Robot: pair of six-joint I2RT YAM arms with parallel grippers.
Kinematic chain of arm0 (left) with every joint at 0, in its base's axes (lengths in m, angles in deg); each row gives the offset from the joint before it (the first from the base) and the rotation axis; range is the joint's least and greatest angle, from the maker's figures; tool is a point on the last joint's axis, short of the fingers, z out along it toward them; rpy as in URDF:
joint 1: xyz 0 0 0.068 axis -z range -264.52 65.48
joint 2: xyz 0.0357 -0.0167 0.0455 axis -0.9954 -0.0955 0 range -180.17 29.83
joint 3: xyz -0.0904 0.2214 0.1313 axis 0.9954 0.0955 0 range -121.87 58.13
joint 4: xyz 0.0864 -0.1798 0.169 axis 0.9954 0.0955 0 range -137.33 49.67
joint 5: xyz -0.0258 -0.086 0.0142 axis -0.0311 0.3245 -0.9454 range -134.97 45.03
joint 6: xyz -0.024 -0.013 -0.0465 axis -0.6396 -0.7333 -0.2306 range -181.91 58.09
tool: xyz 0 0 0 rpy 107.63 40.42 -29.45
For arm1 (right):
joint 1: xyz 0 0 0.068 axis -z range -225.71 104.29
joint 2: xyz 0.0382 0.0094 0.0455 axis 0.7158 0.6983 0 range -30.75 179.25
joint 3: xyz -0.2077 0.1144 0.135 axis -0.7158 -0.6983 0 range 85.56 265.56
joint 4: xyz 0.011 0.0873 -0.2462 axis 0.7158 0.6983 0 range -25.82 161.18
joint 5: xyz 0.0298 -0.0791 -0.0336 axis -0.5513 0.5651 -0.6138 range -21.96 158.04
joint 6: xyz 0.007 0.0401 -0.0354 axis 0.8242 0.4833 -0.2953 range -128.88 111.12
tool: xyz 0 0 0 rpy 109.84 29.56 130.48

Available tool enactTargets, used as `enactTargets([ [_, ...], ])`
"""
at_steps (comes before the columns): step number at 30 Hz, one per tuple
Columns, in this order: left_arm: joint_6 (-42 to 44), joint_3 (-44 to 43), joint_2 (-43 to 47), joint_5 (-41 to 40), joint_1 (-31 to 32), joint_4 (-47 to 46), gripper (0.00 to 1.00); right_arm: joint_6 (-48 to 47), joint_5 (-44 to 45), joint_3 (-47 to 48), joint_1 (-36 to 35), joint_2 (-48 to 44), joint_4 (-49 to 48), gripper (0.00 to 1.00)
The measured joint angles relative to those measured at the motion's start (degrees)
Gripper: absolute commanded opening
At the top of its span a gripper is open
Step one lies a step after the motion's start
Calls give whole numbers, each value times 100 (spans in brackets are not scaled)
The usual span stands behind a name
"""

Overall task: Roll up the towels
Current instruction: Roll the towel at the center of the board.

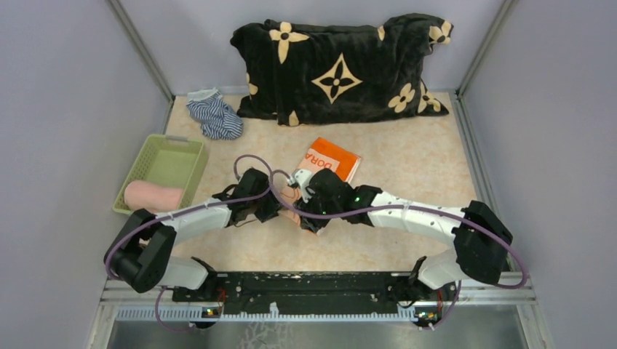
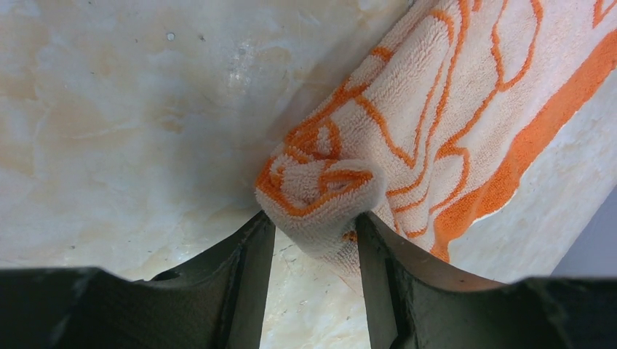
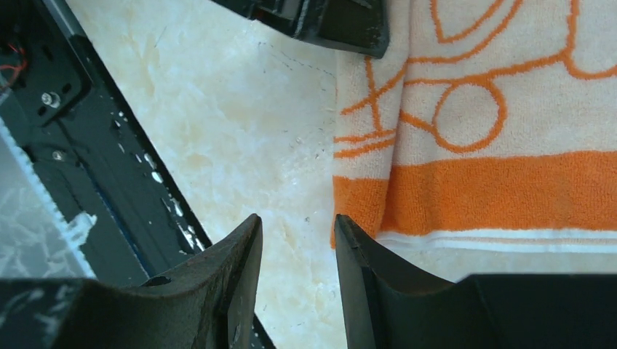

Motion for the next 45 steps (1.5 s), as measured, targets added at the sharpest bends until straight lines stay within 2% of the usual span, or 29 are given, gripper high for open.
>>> enactTargets([
  [8, -50, -55, -70, 68, -24, 9, 53, -452, 1082, 0, -693, 542, -232, 42],
  [22, -66, -52, -98, 227, -146, -22, 56, -822, 1932, 214, -763, 1718, -424, 47],
  [30, -28, -170, -308, 472, -332, -114, 56, -896, 2514, 420, -850, 1985, -382, 47],
  [34, 76, -352, -542, 610, -444, -118, 51, -892, 2796, 424, -861, 2013, -380, 37],
  [36, 144, -448, -675, 704, -503, -133, 47, -887, 2944, 463, -861, 2059, -354, 26],
  [41, 334, -570, -802, 870, -586, -59, 46, -881, 3025, 531, -848, 2083, -245, 1],
  [45, 494, -546, -614, 778, -586, 221, 47, -870, 2354, 564, -748, 1985, -146, 0],
])
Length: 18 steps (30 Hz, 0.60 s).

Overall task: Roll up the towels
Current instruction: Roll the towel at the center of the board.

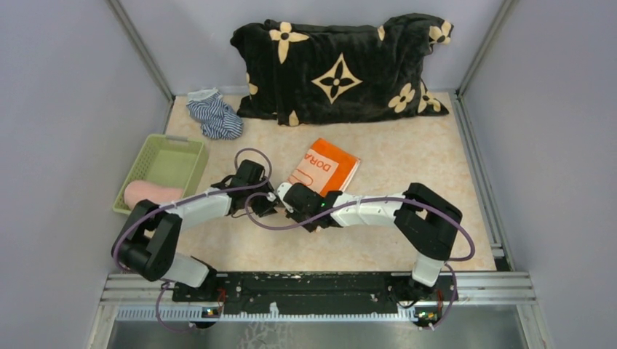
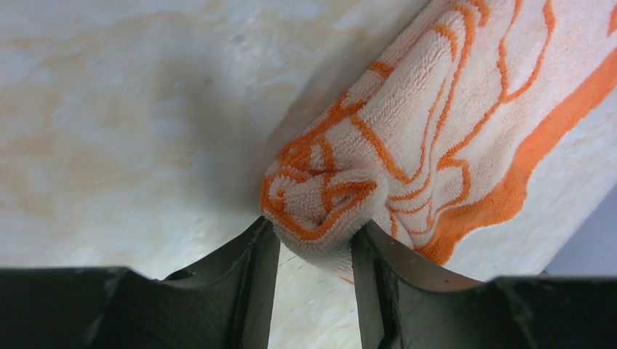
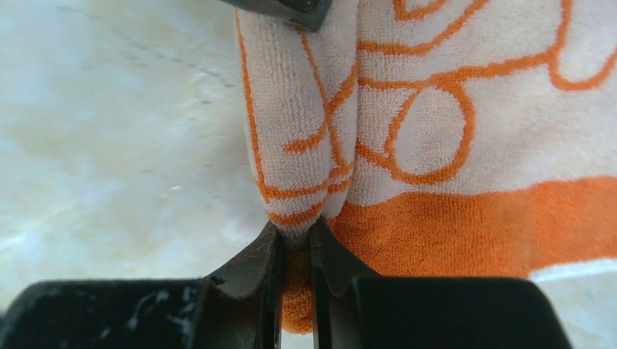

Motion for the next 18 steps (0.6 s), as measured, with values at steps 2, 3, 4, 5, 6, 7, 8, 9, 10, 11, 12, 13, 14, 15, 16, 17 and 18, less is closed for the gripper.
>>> enactTargets([
  [2, 107, 42, 199, -114, 2, 319, 51, 59, -557, 20, 37, -50, 33, 0],
  [3, 142, 52, 284, -160, 2, 470, 53, 96, -813, 46, 50, -50, 46, 0],
  [4, 181, 70, 382, -216, 2, 643, 55, 140, -1078, 68, 70, -50, 50, 0],
  [5, 227, 87, 501, -297, 0, 844, 57, 229, -1572, 76, 153, -50, 39, 0],
  [6, 254, 107, 601, -352, 0, 990, 59, 258, -1705, 76, 175, -50, 37, 0],
  [7, 273, 127, 719, -407, 0, 1163, 61, 328, -2022, 76, 256, -50, 35, 0],
  [8, 289, 146, 841, -466, 0, 1320, 63, 417, -2350, 74, 352, -50, 28, 0],
  [9, 302, 162, 988, -535, -2, 1471, 65, 509, -2660, 74, 461, -50, 20, 0],
  [10, 310, 170, 1139, -603, -4, 1589, 67, 643, -3023, 70, 616, -50, 2, 0],
  [11, 323, 175, 1298, -669, -4, 1690, 68, 752, -3285, 63, 750, -50, -4, 0],
  [12, 345, 175, 1528, -756, -13, 1801, 69, 876, -3611, 52, 922, -50, -35, 0],
  [13, 358, 175, 1711, -820, -17, 1869, 69, 1010, -3893, 20, 1095, -50, -116, 0],
  [14, 374, 175, 1912, -868, -28, 1928, 70, 1150, -4199, -20, 1279, -48, -195, 0],
  [15, 396, 175, 2103, -894, -28, 1976, 70, 1252, -4433, -57, 1412, -42, -264, 0],
  [16, 411, 175, 2247, -901, -33, 2000, 70, 1381, -4699, -105, 1561, -24, -332, 0],
  [17, 422, 175, 2376, -894, -37, 2020, 71, 1521, -4983, -157, 1711, 20, -437, 0],
  [18, 435, 175, 2479, -863, -37, 2039, 71, 1617, -5178, -181, 1810, 76, -494, 0],
])
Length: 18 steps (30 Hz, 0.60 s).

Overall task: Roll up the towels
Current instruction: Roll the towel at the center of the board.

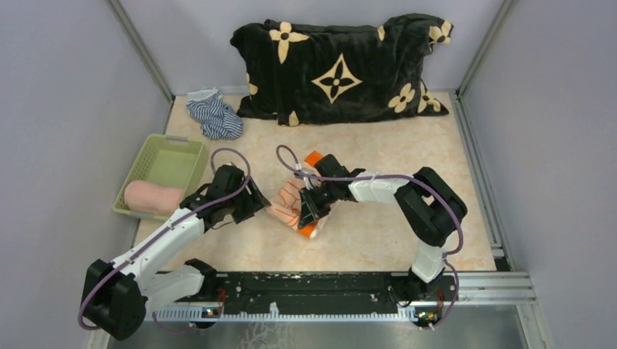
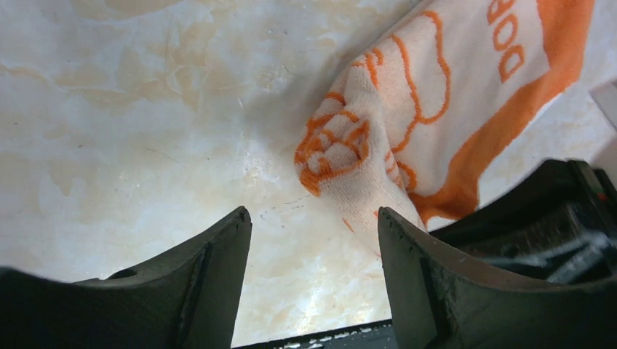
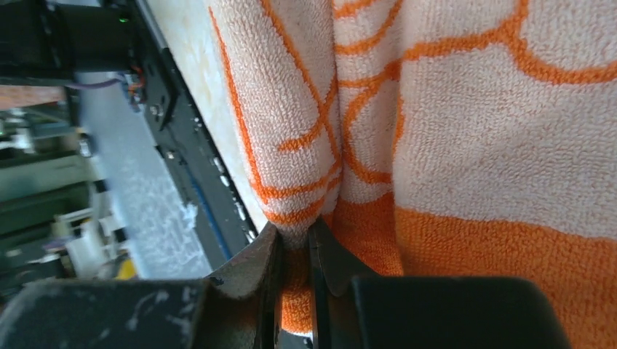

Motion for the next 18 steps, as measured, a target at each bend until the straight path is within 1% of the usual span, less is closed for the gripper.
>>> enactTargets([
  [5, -4, 142, 199, 306, 0, -57, 72, 457, -837, -125, 369, 444, -330, 0],
  [10, -103, 586, 271, 708, 0, -538, 72, 782, -1405, -133, 688, 859, -437, 0],
  [15, -245, 697, -70, 975, 0, -1132, 71, 879, -1687, -87, 872, 1067, -387, 0],
  [18, -308, 695, -483, 1045, 0, -1539, 69, 866, -1757, 57, 894, 1202, -236, 0],
])
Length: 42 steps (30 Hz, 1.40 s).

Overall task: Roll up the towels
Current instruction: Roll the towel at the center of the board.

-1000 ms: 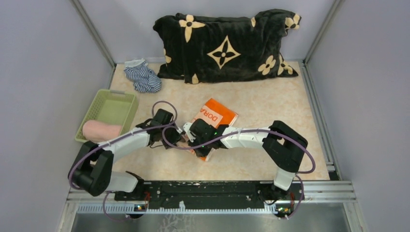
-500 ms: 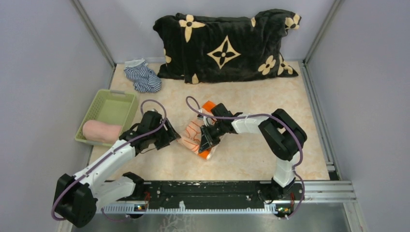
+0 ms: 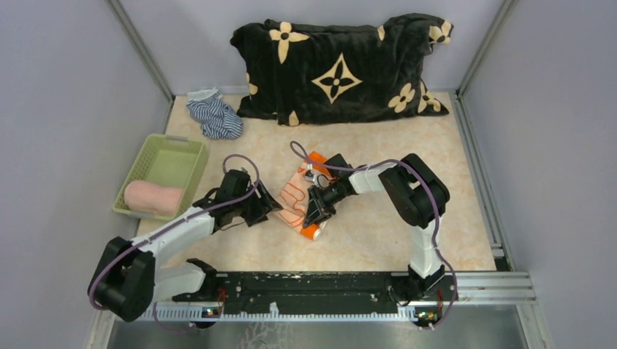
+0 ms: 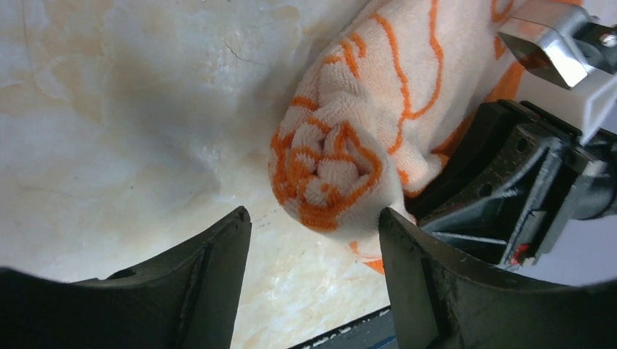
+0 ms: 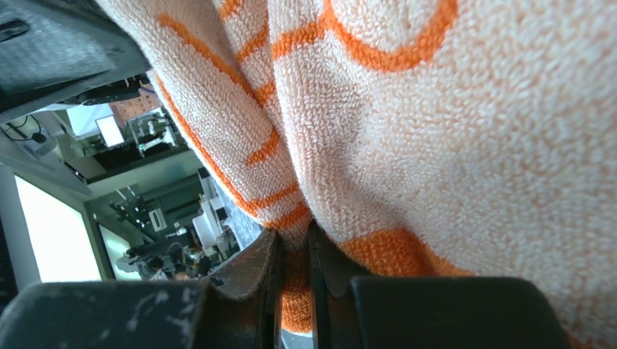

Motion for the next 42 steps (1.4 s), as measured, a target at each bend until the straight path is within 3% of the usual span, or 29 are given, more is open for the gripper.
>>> enactTargets([
  [5, -81, -52, -619, -46, 0, -232, 60, -116, 76, 142, 0, 20, 273, 17],
  [9, -197, -160, -951, -195, 2, -236, 58, -262, 415, 157, -7, -225, 494, 34],
  [14, -243, -356, -1239, -236, 0, -234, 59, -699, 1644, 157, -225, -1294, 1016, 47],
  [21, -238, -623, -1567, -234, 0, -238, 60, -1362, 4019, 199, -1705, -2629, 1386, 48],
  [29, -236, -647, -1596, -229, 0, -245, 61, -1875, 6522, 195, -3217, -2448, 1344, 50],
  [42, -177, -719, -1663, -212, 0, -249, 64, -2361, 8321, 192, -3521, -1152, 909, 52],
])
